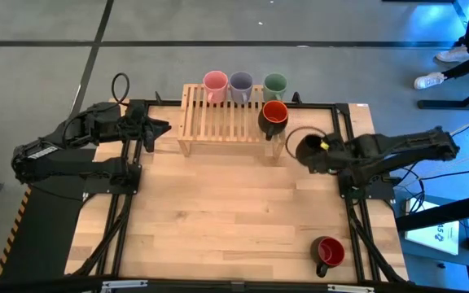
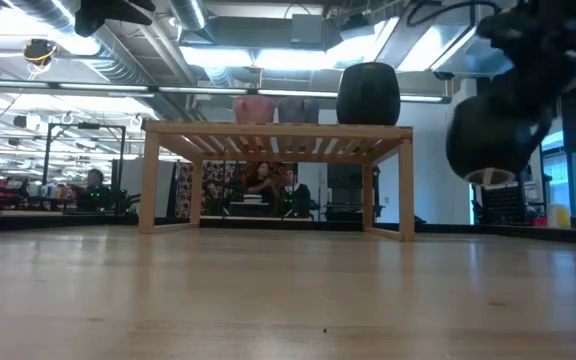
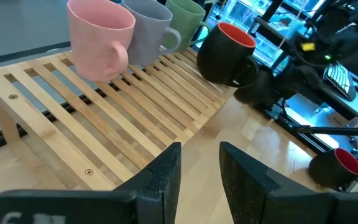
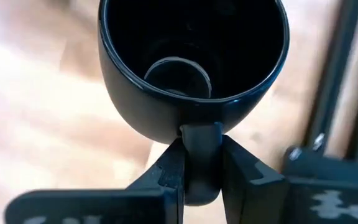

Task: Place coffee mugs
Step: Put the black mug on the shelf

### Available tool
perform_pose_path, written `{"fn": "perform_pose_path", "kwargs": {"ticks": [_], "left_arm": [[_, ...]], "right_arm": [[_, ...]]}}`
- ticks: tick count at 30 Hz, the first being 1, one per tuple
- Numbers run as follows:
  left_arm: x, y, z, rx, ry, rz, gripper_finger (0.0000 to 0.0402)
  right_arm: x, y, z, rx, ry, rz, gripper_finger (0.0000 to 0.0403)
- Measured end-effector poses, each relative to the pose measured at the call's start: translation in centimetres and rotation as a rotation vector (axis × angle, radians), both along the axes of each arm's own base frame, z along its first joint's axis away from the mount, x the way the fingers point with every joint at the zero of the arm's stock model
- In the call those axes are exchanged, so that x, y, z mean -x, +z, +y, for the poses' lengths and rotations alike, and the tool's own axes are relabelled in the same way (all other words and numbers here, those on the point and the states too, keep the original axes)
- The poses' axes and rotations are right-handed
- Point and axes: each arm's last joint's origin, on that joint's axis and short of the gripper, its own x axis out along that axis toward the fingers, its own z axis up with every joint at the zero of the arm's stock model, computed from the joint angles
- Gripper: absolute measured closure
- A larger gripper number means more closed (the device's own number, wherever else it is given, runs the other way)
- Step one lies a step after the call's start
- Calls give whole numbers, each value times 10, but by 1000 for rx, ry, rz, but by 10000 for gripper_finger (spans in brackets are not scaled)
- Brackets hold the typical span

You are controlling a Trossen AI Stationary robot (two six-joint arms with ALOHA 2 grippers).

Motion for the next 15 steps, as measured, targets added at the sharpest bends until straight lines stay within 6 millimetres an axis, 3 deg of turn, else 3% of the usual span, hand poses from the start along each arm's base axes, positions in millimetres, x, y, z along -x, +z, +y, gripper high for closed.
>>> {"fn": "perform_pose_path", "kwargs": {"ticks": [8,15], "left_arm": [[0,0,0,-8,-5,9,298],[0,0,0,-7,-7,9,298]], "right_arm": [[-11,-10,54,-168,121,-9,355],[-37,-33,100,-180,243,-36,355]]}}
